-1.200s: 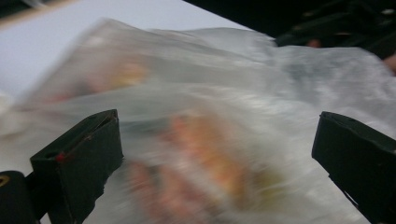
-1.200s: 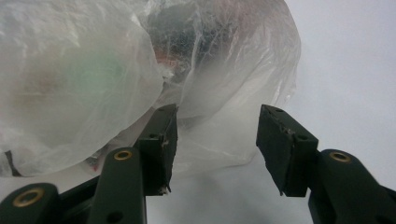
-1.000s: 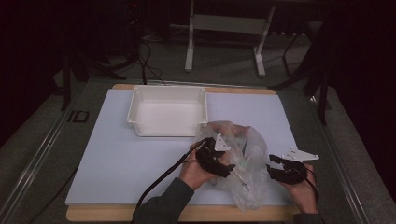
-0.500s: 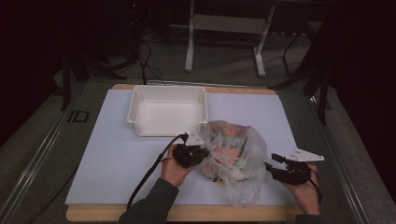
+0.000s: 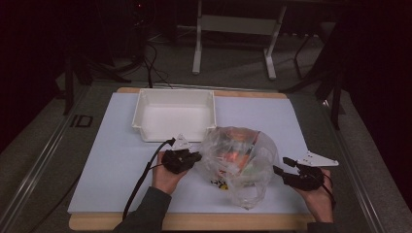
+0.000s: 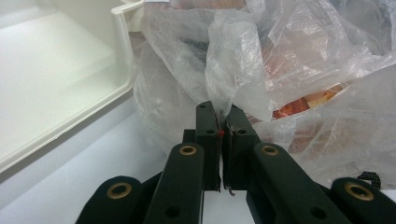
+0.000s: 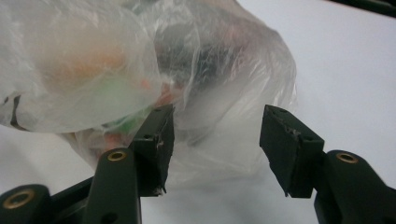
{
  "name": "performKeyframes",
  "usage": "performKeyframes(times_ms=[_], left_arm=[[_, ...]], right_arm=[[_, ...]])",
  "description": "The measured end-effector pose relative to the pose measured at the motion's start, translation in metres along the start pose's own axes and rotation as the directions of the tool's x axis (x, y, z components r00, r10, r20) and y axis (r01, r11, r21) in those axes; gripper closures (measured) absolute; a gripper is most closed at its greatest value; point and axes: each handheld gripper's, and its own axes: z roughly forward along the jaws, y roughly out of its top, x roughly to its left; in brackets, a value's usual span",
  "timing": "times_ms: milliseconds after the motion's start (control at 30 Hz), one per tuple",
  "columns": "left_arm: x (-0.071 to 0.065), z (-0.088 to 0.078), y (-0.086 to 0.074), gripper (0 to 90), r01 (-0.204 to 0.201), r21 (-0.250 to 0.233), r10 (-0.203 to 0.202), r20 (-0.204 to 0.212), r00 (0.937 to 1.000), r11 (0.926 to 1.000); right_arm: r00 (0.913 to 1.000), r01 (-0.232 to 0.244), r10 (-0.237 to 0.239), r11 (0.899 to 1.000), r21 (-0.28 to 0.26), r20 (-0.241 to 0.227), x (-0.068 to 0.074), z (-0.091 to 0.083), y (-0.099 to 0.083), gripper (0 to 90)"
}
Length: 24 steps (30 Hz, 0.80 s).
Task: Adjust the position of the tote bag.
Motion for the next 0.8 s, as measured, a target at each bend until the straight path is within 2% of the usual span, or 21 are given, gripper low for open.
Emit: performKeyframes(times_ms=[300, 567, 733, 800], left_arm=[[-0.006, 0.002, 0.002, 85.0, -0.015, -0.015, 0.015, 0.017, 0.9997, 0.9998], [-0.010, 0.005, 0.003, 84.2, -0.029, -0.014, 0.029, 0.025, 0.9993, 0.9995], [-0.012, 0.007, 0.002, 84.0, -0.033, -0.009, 0.033, 0.025, 0.9991, 0.9994], [-0.012, 0.008, 0.003, 84.0, -0.030, -0.012, 0.031, 0.024, 0.9992, 0.9995]], right_arm=[[0.9998, -0.006, 0.005, 0.998, -0.065, -0.019, 0.002, -0.007, 0.020, 45.8], [0.9964, -0.021, 0.010, 0.992, -0.128, -0.085, 0.012, -0.008, 0.035, 43.1], [0.9936, -0.002, -0.014, 0.989, -0.145, -0.112, 0.020, -0.010, 0.044, 38.7], [0.9918, 0.009, -0.025, 0.992, -0.125, -0.126, 0.024, -0.007, 0.046, 36.6]])
